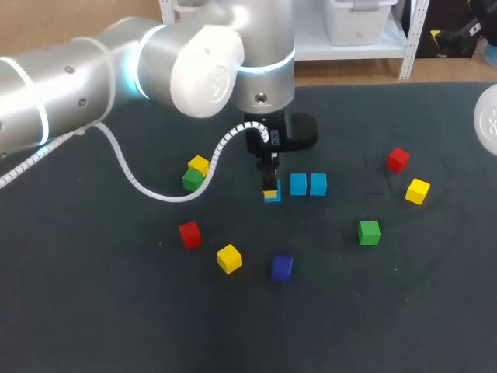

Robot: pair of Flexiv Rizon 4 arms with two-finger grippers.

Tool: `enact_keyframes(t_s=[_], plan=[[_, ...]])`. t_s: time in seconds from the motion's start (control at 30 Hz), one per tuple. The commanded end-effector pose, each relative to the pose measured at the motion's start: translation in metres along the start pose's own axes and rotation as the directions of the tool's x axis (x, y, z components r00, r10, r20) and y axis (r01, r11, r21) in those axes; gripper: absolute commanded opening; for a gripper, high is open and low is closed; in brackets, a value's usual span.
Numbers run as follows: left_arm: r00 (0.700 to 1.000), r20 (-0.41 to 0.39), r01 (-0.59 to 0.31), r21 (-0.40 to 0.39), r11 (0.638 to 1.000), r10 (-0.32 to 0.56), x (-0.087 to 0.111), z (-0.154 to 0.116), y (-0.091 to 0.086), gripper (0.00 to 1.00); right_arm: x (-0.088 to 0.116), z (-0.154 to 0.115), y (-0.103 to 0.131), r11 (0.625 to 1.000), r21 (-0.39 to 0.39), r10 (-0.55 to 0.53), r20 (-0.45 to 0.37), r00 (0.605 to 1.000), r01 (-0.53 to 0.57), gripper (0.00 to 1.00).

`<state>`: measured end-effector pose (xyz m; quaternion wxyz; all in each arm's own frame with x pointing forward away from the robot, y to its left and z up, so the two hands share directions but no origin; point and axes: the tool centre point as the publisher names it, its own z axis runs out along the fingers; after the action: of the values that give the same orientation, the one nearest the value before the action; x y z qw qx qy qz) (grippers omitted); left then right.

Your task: Place the blue cubes, place green cubes on the blue cubes, place the yellow cubes on the green cubes, then place the red cubes on the yellow cubes, and place purple cube on the red cubes.

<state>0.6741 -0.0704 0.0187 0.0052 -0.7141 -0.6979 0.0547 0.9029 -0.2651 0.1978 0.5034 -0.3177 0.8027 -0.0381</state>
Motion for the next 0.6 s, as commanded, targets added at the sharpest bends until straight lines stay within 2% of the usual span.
enact_keyframes(t_s=[0.03,0.6], plan=[[1.000,-0.015,-0.005,0.008,1.000,0.005,-0.009,0.002,0.008,0.00,-0.001,-0.001,0.001,1.000,0.003,0.001,-0.003,1.000,-0.001,1.00],[0.998,-0.062,-0.018,0.021,1.000,0.020,-0.017,0.016,0.022,0.00,-0.001,-0.001,0.001,1.000,0.003,0.001,-0.003,1.000,-0.001,1.00]])
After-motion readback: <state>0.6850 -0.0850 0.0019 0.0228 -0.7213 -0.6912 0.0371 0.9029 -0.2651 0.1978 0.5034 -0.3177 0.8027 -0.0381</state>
